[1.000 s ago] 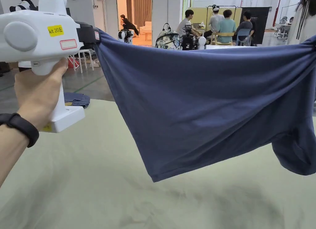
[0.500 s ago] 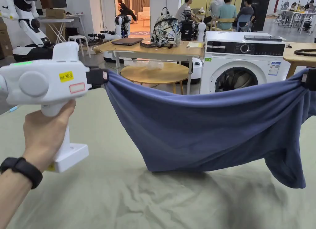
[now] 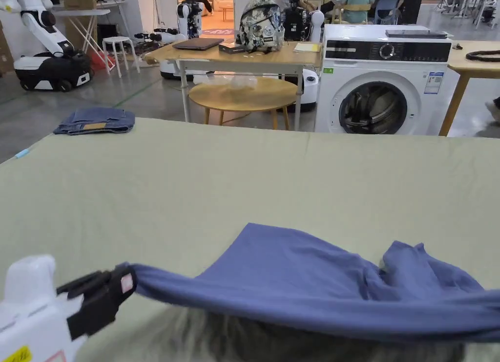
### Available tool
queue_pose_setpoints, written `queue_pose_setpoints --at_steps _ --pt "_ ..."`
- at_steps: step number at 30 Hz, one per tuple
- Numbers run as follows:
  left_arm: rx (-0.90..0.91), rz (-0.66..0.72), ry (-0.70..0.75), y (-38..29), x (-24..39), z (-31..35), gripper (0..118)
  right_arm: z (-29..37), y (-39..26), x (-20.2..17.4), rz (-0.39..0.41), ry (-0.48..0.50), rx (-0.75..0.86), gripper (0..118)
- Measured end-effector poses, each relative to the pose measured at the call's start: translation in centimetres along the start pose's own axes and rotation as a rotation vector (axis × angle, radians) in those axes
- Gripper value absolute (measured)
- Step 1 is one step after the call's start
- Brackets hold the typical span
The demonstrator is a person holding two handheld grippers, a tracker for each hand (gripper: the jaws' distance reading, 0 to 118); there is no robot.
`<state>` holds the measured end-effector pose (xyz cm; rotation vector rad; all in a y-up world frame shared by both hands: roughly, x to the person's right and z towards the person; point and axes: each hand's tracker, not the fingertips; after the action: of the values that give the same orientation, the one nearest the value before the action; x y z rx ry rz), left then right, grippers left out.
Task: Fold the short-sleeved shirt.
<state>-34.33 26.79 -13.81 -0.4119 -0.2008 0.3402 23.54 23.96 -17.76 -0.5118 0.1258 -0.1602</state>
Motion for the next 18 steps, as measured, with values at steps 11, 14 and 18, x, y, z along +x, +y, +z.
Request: queue_pose_setpoints --at_steps 11,14,18 --pt "-0.211 0.097 0.152 -11.0 -2.4 3.9 0 4.4 -11.7 -0.5 -0.154 -0.059 -0.17 3" --pt "-0.213 0.14 0.155 -11.5 -3.2 4.3 0 4.7 -12.6 -0.6 -0.176 -0.067 -0.181 3" --pt "-0.249 0.098 0.19 -12.4 -4.5 4.3 0 4.7 -13.1 -0.7 -0.2 -0.08 -0.197 3"
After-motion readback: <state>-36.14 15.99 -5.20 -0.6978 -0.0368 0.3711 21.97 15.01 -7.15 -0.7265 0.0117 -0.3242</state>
